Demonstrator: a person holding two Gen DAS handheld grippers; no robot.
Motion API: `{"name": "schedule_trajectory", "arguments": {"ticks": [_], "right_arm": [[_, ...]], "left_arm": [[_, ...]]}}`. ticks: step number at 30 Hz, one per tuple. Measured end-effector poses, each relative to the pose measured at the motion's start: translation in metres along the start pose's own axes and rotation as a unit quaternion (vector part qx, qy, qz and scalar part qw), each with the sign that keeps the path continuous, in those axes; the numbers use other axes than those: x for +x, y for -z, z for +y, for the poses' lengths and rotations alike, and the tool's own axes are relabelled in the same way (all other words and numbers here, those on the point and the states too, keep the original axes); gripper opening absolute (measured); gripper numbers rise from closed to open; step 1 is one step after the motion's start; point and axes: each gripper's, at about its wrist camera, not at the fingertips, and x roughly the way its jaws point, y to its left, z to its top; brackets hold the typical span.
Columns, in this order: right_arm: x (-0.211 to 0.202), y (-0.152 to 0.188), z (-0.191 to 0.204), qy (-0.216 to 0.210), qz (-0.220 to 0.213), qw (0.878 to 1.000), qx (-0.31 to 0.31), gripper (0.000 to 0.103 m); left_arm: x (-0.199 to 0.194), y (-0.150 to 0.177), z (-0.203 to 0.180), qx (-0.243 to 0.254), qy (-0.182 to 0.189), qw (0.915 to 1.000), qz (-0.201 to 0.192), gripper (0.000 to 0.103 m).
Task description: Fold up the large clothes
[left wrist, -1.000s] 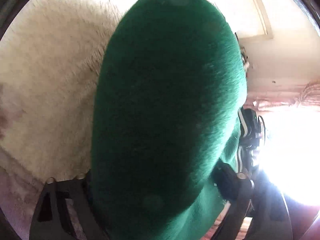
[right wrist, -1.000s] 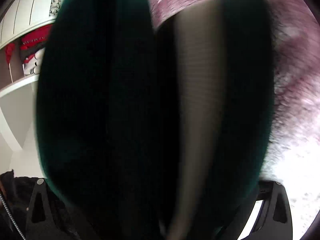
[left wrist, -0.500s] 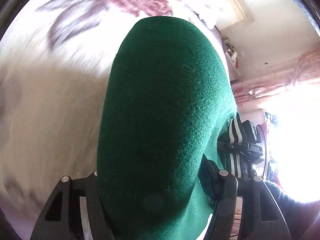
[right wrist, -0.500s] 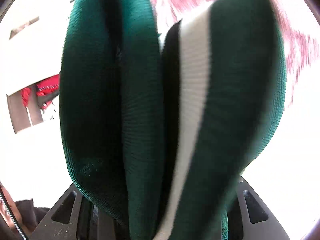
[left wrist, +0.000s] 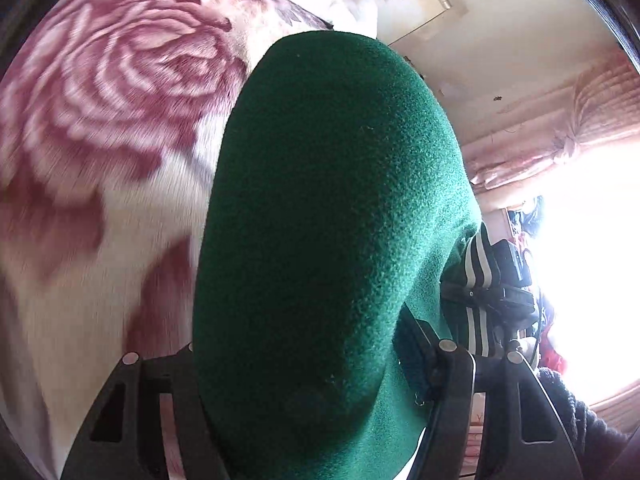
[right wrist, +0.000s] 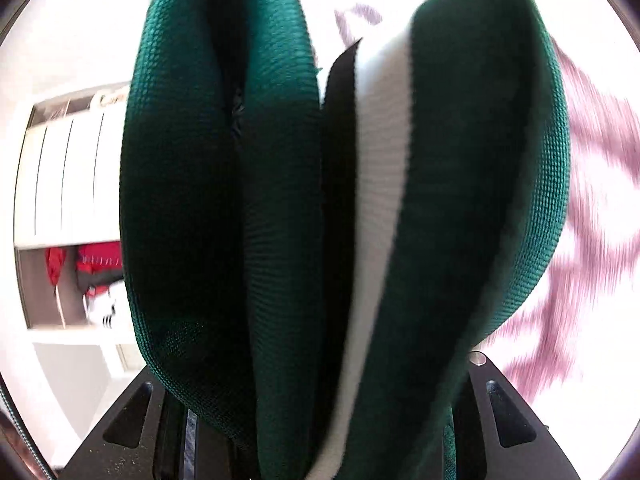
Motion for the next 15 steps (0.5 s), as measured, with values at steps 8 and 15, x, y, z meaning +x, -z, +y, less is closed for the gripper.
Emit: {"name": "schedule_trajectory", "arguments": {"ticks": [8, 15], "right_arm": [[0.05, -0.092, -0.048, 0.073, 0.032, 0.996, 0.039, 0.037], [0.032, -0.076, -0.048, 0.148, 0.033, 0.988, 0.032, 0.07]], "left_arm": [[0.073, -0.039, 0.081, -0.043, -0.009, 0.997, 0.063, 0.07], [0.048, -0.029, 0.068, -0.017, -0.059, 0.9959, 0.066, 0.07]]}}
